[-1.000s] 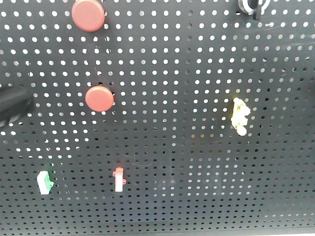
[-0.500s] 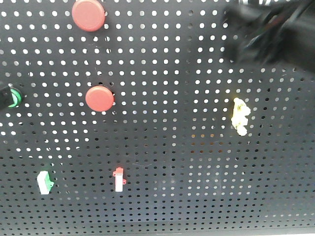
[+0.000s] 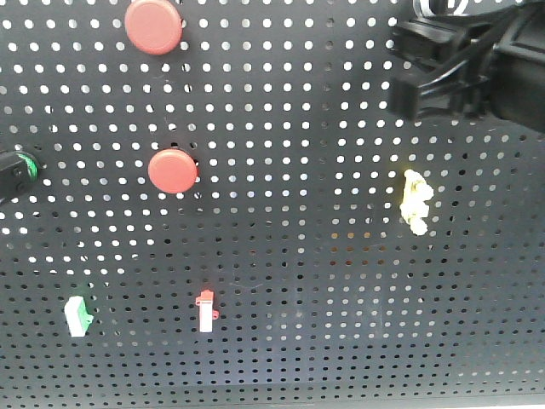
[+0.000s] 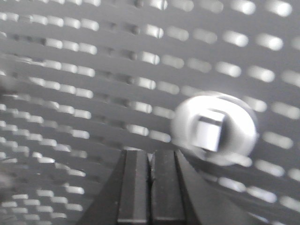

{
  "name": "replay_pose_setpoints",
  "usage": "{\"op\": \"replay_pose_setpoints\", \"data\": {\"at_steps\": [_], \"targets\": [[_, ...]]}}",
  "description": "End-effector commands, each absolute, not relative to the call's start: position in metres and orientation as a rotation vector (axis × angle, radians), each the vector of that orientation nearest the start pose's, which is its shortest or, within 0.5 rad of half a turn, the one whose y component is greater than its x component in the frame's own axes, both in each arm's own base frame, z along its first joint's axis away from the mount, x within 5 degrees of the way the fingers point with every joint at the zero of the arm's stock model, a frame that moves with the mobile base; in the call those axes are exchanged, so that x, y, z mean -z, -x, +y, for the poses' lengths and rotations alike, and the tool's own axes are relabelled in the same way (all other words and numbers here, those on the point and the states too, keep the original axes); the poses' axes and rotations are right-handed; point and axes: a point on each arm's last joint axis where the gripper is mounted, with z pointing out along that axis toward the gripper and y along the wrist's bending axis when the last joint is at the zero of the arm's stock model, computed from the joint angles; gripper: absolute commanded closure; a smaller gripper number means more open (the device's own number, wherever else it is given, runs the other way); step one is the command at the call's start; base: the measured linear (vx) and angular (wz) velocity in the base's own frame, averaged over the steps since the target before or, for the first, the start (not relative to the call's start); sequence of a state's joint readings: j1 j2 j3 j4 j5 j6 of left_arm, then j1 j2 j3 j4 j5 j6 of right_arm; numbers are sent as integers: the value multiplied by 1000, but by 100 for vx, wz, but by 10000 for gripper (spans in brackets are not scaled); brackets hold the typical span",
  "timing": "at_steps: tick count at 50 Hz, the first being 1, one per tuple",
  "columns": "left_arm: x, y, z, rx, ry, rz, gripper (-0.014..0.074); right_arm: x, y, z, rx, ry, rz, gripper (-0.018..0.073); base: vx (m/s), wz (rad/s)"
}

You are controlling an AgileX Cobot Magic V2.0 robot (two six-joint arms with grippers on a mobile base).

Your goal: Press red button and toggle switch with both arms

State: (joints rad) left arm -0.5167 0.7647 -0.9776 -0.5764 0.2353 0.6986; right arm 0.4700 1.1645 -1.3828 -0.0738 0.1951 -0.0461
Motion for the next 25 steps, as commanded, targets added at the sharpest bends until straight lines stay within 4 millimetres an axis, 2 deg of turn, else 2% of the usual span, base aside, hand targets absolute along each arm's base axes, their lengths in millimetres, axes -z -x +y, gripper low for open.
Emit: {"op": "replay_pose_setpoints", "data": {"at_steps": [1,7,15,25], "targets": [[-465,-118,-77,410,-503,1301,595,-524,-215,94,-268,332,1310,562,0,0],[-465,-118,-77,411,-505,1303,595,-525,-214,83,-230,306,1331,562,0,0],[-464,-118,-77,411,-505,1304,595,-523,-205,80,-232,310,1391,562,0,0],[-463,-118,-77,391,-529,1308,595,-521,-176,66,-173,345,1505,562,0,0]]}}
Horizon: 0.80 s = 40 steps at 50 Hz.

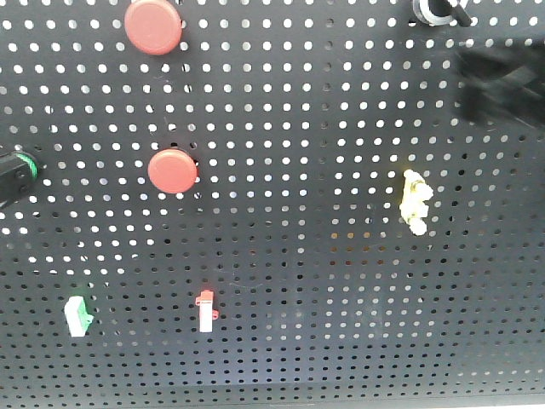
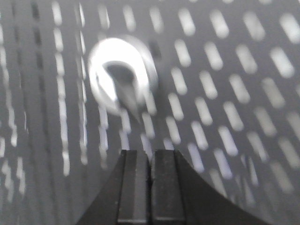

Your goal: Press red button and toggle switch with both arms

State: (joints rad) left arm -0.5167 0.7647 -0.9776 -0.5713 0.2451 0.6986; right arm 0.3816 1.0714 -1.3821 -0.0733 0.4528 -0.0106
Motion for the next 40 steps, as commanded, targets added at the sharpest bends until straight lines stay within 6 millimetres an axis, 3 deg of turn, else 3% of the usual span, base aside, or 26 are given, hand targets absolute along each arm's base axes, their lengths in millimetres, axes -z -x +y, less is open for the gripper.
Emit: {"op": "replay_pose_setpoints", "data": {"at_steps": [1,6,11,19,27,32,40], "targets": [[-463,-118,-78,386,-533,1308,595,-523,-172,64,-163,348,1502,562,0,0],[-462,-118,-77,353,-557,1310,595,-524,-153,55,-125,359,1475,562,0,0],[-459,-119,-76,338,-565,1332,595,-511,-129,45,-107,361,1440,562,0,0],[-430,-120,-69,308,-542,1396,595,-462,-87,28,-86,370,1409,562,0,0],[-389,-99,-57,330,-502,1438,595,-405,-49,13,-125,336,1429,562,0,0],[-369,-86,-51,329,-505,1442,595,-376,-32,6,-128,329,1413,562,0,0],[-348,-78,-48,333,-519,1470,595,-340,-24,3,-132,331,1427,562,0,0]]}}
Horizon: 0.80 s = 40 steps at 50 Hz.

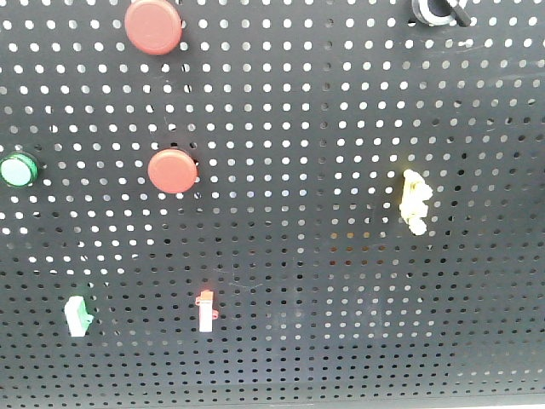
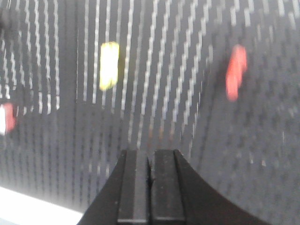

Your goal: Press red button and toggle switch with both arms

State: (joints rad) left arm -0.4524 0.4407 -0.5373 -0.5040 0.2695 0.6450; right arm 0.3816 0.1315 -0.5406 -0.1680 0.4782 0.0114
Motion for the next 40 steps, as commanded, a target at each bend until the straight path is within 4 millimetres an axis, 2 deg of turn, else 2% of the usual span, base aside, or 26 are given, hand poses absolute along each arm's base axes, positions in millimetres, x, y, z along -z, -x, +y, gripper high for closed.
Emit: {"op": "replay_pose_setpoints", "data": {"at_steps": [1,8,19,36,40], "targets": [[-346,-78,-48,334,-523,1477,595,-338,-23,3,-135,330,1430,562,0,0],[-334,-78,-50,341,-550,1525,595,-313,-27,5,-150,336,1488,562,0,0],[-331,-77,-51,351,-573,1549,595,-286,-37,9,-141,359,1574,562,0,0],[-331,-77,-51,347,-578,1548,595,-279,-38,9,-136,366,1613,562,0,0],[-333,-76,-46,247,-610,1508,595,-279,-38,9,-136,366,1613,562,0,0]]}}
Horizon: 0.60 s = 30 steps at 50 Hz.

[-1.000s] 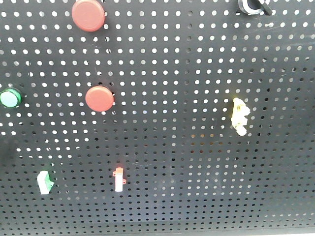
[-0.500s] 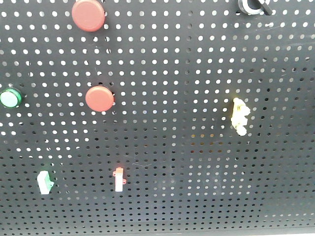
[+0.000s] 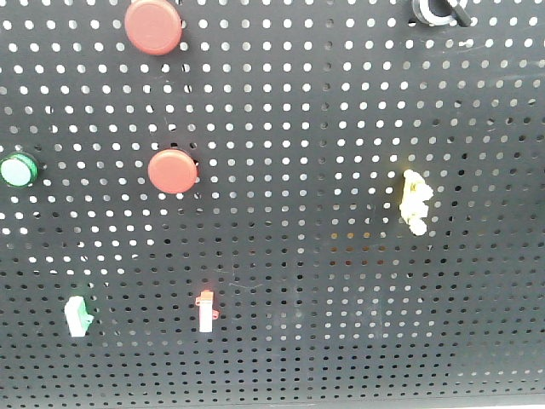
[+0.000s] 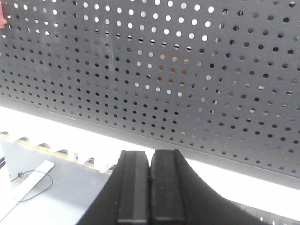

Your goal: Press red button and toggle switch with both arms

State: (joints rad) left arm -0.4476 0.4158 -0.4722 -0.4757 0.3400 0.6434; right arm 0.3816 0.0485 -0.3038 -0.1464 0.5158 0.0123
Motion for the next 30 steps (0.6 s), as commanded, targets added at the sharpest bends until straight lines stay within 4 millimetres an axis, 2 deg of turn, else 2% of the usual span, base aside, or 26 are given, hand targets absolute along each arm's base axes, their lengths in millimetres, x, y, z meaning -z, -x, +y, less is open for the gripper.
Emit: {"op": "replay_pose_setpoints", "data": {"at_steps": [1,6,9,14,21,27,30], "targets": [[-333,-76,-44,211,-614,1492,595,-279,-38,9,-136,366,1613,562,0,0],[-333,-74,-32,55,-530,1381,595,-279,-38,9,-136,366,1613,562,0,0],[-325,-72,-24,18,-419,1323,595,-279,-38,9,-135,366,1613,562,0,0],[-292,-65,-12,-2,-252,1297,595,-279,-38,9,-136,365,1613,562,0,0],[-234,-60,-3,-4,-96,1375,595,-279,-38,9,-136,365,1613,562,0,0],[-206,-57,-1,28,-12,1397,595,-279,-38,9,-136,365,1613,562,0,0],[-202,-56,-1,37,-14,1423,595,-279,-38,9,-136,365,1613,562,0,0]]}}
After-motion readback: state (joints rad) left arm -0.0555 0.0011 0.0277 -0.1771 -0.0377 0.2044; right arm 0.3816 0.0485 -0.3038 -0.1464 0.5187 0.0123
